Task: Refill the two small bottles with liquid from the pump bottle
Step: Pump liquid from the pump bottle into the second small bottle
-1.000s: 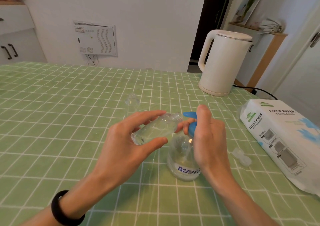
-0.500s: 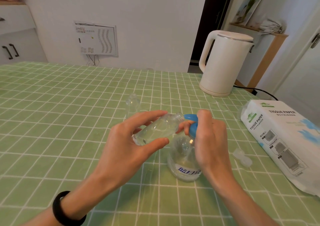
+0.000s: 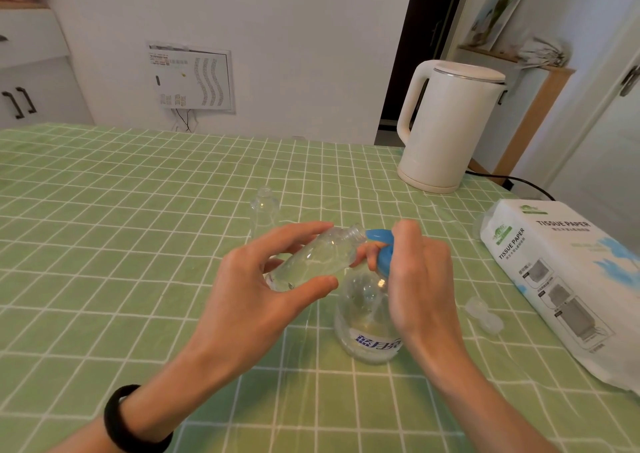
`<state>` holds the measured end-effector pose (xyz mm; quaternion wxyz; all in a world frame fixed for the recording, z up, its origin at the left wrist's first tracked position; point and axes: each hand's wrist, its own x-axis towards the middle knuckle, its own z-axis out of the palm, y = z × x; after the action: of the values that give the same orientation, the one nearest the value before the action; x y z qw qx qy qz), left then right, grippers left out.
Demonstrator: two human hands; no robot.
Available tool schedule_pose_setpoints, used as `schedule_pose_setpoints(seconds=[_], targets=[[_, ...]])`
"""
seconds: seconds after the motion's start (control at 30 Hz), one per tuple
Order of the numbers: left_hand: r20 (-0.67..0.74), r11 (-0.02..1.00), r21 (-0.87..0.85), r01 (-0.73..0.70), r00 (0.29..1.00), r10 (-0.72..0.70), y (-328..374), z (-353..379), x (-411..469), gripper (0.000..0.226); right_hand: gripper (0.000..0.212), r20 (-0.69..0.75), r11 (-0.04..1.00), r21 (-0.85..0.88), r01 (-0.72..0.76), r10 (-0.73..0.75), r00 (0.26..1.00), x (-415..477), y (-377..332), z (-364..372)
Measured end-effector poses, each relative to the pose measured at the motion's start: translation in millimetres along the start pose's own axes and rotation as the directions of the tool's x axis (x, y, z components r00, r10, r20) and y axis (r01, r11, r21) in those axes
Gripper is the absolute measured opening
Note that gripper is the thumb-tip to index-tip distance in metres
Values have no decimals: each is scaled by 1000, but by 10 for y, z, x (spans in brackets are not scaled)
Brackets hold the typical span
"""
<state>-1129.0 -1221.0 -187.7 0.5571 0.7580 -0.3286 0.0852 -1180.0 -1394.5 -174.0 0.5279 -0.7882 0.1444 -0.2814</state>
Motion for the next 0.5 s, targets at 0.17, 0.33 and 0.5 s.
schedule_pose_setpoints(seconds=[0.17, 0.33, 0.5], targets=[[4, 1000, 2, 11, 1000, -11, 8, 8, -7, 54, 68, -19, 1000, 1, -18, 18, 1000, -10, 2, 11], [3, 1000, 0, 12, 1000, -12, 18, 3, -13, 52, 70, -13, 1000, 0, -17, 17, 1000, -1, 2, 14], [3, 1000, -3, 13, 1000, -13, 26, 1, -7, 54, 69, -1, 1000, 6, 20, -20, 1000, 1, 12, 0]])
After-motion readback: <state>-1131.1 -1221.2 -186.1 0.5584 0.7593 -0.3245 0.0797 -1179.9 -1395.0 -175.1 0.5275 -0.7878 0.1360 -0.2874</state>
